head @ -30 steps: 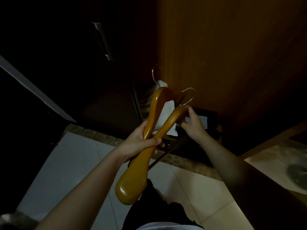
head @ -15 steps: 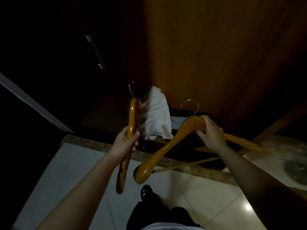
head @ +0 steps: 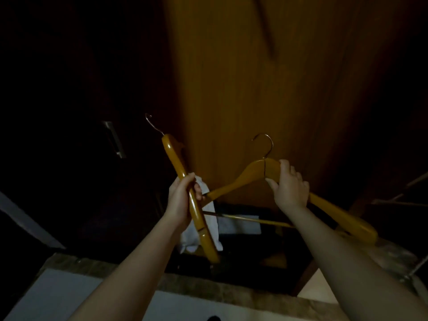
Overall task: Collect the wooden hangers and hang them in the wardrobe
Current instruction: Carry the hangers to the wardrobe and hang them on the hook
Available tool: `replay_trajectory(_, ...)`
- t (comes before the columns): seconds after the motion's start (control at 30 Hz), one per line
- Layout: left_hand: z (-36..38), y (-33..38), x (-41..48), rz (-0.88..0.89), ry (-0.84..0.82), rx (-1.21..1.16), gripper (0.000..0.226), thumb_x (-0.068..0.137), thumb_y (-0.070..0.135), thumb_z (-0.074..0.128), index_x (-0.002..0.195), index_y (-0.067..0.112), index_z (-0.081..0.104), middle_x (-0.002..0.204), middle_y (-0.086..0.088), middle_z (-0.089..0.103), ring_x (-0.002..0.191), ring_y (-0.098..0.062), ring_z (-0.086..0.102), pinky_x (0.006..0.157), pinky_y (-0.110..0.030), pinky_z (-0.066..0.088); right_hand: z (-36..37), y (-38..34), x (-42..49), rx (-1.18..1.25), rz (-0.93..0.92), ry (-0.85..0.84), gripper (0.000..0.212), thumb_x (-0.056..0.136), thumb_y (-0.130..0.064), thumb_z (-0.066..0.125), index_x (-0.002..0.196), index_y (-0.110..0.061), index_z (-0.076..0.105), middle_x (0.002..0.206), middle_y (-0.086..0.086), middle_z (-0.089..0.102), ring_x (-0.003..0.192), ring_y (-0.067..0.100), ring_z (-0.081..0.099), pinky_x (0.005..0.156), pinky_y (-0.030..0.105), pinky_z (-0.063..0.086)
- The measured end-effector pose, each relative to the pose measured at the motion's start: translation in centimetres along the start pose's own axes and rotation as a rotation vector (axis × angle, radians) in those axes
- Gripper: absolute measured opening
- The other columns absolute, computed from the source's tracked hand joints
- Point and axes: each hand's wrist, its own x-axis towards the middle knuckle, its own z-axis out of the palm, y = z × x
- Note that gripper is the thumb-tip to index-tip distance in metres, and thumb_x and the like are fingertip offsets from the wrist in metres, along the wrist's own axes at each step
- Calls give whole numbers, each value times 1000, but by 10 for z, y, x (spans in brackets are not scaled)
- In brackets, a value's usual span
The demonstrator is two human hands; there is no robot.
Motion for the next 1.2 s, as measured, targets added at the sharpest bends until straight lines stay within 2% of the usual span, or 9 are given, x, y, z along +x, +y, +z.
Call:
replay_trajectory(0.2,55,48,59,141,-72,28,11,89,17,58,95,8,59,86,-5,66,79,-16,65,64,-25,53,-39,-26,61,44,-31,124,60,89,-40,55,139,-20,28,134,4,52,119,25,51,88,41,44)
replay_trajectory(0.33,81,74,100,308,-102,175,11,89,13,56,95,20,61,116,1,63,111,-14,59,92,-33,49,-59,-46,112,61,-68,181,62,89,-41,55,141,-22,26,138,2,49,123,22,49,92,39,44)
replay_trajectory(0.4,89,89,125,399,-158,275,26,89,15,56,112,27,57,129,6,53,120,-11,51,86,-25,47,-67,-57,139,48,-91,199,64,90,-42,53,143,-23,23,142,1,45,127,21,46,95,38,42)
replay_trajectory(0.53,106,122,180,444,-267,450,58,92,14,54,140,33,28,122,20,39,97,15,52,65,-8,48,-78,-84,197,31,-149,238,67,90,-44,51,145,-24,19,146,0,41,131,20,42,101,39,40)
replay_trajectory(0.6,111,140,207,461,-283,531,51,91,19,55,136,26,30,103,16,48,86,8,61,65,-7,50,-83,-97,227,24,-166,256,67,90,-45,50,145,-24,18,146,-1,40,132,20,42,102,39,40)
replay_trajectory(0.7,117,163,245,511,-259,707,49,74,52,57,118,39,40,105,0,52,103,-25,58,87,-32,54,-93,-117,269,16,-172,280,67,90,-45,51,145,-25,19,147,-1,40,132,21,41,102,40,39)
replay_trajectory(0.77,123,174,272,568,-220,838,54,70,64,50,117,42,36,118,-2,51,112,-29,53,98,-48,46,-101,-130,294,22,-175,302,66,90,-43,52,145,-24,20,147,0,39,132,23,41,102,42,38)
replay_trajectory(0.93,157,203,305,723,-111,898,55,67,72,37,115,51,21,120,6,53,119,-27,52,105,-50,39,-126,-156,344,42,-170,374,66,89,-43,54,144,-23,21,147,3,38,132,26,40,102,45,38)
replay_trajectory(1.2,216,248,339,865,104,933,82,85,58,46,147,21,8,149,-5,34,139,-28,27,119,-46,10,-176,-186,408,158,-243,442,60,90,-40,55,139,-21,26,142,6,40,127,33,44,95,46,40)
